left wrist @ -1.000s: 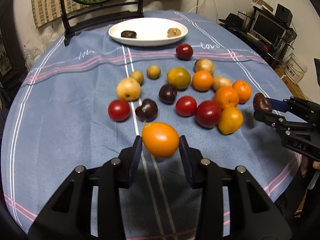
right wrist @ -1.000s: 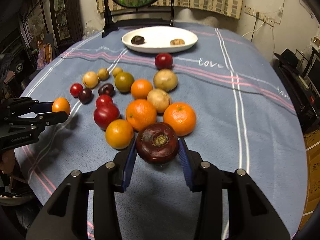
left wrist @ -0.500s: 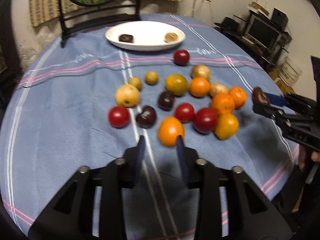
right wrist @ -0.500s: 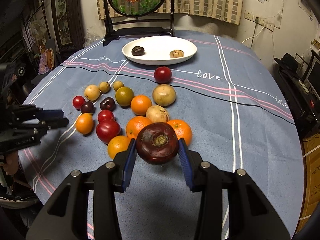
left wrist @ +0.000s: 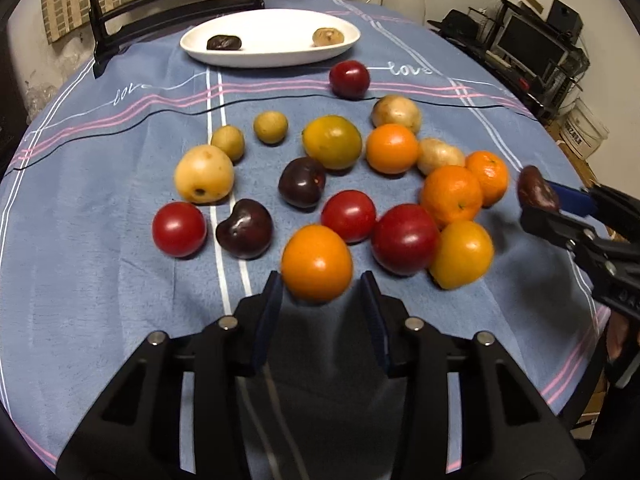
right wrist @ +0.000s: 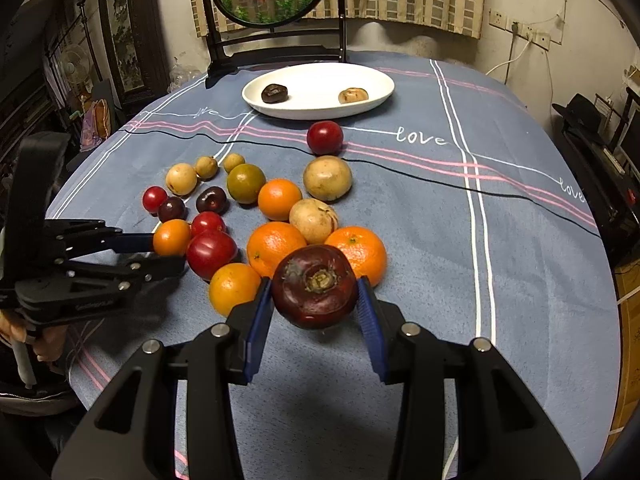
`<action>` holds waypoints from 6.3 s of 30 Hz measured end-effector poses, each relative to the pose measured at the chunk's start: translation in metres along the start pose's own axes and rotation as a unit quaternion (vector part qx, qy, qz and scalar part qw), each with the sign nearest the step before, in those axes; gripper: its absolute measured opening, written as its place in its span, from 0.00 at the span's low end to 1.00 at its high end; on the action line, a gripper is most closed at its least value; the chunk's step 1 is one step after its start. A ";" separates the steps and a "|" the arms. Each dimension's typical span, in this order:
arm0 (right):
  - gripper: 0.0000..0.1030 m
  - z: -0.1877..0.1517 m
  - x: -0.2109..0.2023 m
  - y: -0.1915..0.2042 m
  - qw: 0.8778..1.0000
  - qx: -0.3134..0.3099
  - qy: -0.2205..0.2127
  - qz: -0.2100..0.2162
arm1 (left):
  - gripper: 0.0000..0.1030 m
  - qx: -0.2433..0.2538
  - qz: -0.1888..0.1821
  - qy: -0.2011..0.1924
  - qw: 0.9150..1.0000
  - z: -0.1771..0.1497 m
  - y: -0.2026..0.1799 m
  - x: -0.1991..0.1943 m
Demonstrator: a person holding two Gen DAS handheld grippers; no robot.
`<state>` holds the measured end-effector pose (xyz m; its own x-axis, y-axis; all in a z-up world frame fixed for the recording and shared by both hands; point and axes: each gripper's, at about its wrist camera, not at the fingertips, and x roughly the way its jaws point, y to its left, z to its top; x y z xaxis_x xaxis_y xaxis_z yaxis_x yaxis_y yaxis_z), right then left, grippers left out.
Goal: Organize fruits
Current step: 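Lift the orange tomato and dark red plum toward the white plate, then lower both fruits onto the white plate and open both grippers, then move the right gripper to the large tangerine and close on it, then grasp the red tomato with the left gripper while the right gripper holds the tangerine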
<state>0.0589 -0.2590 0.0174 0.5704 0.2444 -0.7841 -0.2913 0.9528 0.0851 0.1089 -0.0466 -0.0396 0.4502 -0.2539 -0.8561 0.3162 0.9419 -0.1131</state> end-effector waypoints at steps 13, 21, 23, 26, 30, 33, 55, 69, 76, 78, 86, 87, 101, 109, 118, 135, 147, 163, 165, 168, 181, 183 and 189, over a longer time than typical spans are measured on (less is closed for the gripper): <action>0.41 0.000 -0.003 0.001 1.000 -0.006 -0.002 0.007 | 0.35 0.010 -0.010 -0.006 1.000 0.007 0.000 -0.009; 0.41 0.014 -0.014 0.000 1.000 -0.020 -0.019 -0.004 | 0.35 0.022 0.002 -0.048 0.999 0.027 0.015 -0.056; 0.41 0.020 -0.017 0.000 0.999 -0.024 -0.024 -0.007 | 0.35 0.025 0.018 -0.060 0.998 0.037 0.022 -0.065; 0.41 0.031 -0.021 -0.001 0.999 -0.032 -0.033 -0.011 | 0.35 0.031 0.032 -0.073 0.996 0.052 0.030 -0.076; 0.41 0.056 -0.026 -0.001 0.998 -0.046 -0.048 -0.018 | 0.35 0.037 0.037 -0.086 0.995 0.078 0.036 -0.085; 0.41 0.085 -0.025 -0.001 0.996 -0.056 -0.061 -0.015 | 0.35 0.043 0.039 -0.103 0.993 0.103 0.037 -0.086; 0.41 0.285 0.210 -0.050 0.999 0.012 0.034 0.006 | 0.35 -0.007 0.104 -0.045 0.994 0.300 0.108 0.101; 0.63 0.295 0.232 -0.085 0.999 0.044 -0.001 -0.012 | 0.72 -0.054 0.096 -0.058 0.992 0.319 0.121 0.128; 0.63 0.277 0.179 -0.083 0.998 0.049 -0.030 0.021 | 0.73 -0.055 0.073 -0.056 0.994 0.294 0.118 0.086; 0.63 0.265 0.156 -0.083 0.998 0.052 -0.038 0.028 | 0.78 -0.061 0.064 -0.063 0.994 0.279 0.118 0.069; 0.63 0.184 0.078 -0.088 0.993 0.094 -0.054 0.044 | 0.81 -0.051 0.048 -0.065 0.995 0.198 0.105 0.011; 0.63 0.172 0.068 -0.087 0.992 0.099 -0.057 0.045 | 0.81 -0.050 0.042 -0.067 0.996 0.184 0.102 0.004; 0.63 0.040 -0.003 -0.035 0.992 0.094 -0.047 0.064 | 0.83 0.015 0.042 -0.070 0.997 0.043 0.053 -0.051; 0.63 -0.001 -0.022 -0.004 0.993 0.075 -0.051 0.071 | 0.83 0.025 0.053 -0.055 0.997 0.007 0.047 -0.051; 0.63 -0.022 -0.018 0.007 0.995 0.056 -0.033 0.071 | 0.83 -0.005 0.050 -0.026 0.998 -0.011 0.057 -0.032; 0.63 -0.014 0.021 0.041 0.998 0.003 0.026 0.059 | 0.83 -0.017 0.045 -0.012 0.999 -0.019 0.063 -0.021; 0.40 -0.001 0.046 0.049 0.998 0.004 0.049 0.039 | 0.83 -0.022 0.052 -0.010 0.998 -0.019 0.076 -0.020; 0.39 -0.020 0.026 0.034 0.996 0.017 0.047 0.068 | 0.79 -0.017 0.068 -0.004 0.997 0.005 0.083 0.001; 0.39 -0.021 0.025 0.034 0.996 0.019 0.047 0.070 | 0.78 -0.015 0.070 -0.005 0.997 0.009 0.083 0.003; 0.39 -0.020 0.025 0.036 0.996 0.016 0.046 0.070 | 0.69 -0.011 0.073 -0.008 0.997 0.013 0.082 0.004; 0.39 -0.020 0.023 0.037 0.996 0.013 0.045 0.074 | 0.31 -0.005 0.045 -0.028 0.999 0.019 0.079 0.002; 0.39 -0.020 0.022 0.036 0.996 0.015 0.045 0.073 | 0.31 -0.006 0.045 -0.029 0.999 0.019 0.079 0.001; 0.39 -0.022 0.018 0.036 0.996 0.013 0.042 0.074 | 0.31 -0.015 0.043 -0.042 0.998 0.015 0.078 -0.013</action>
<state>0.0416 -0.2243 -0.0077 0.4550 0.3683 -0.8107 -0.3472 0.9118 0.2194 0.1404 0.0266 -0.0296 0.5437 -0.1879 -0.8179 0.2493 0.9668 -0.0564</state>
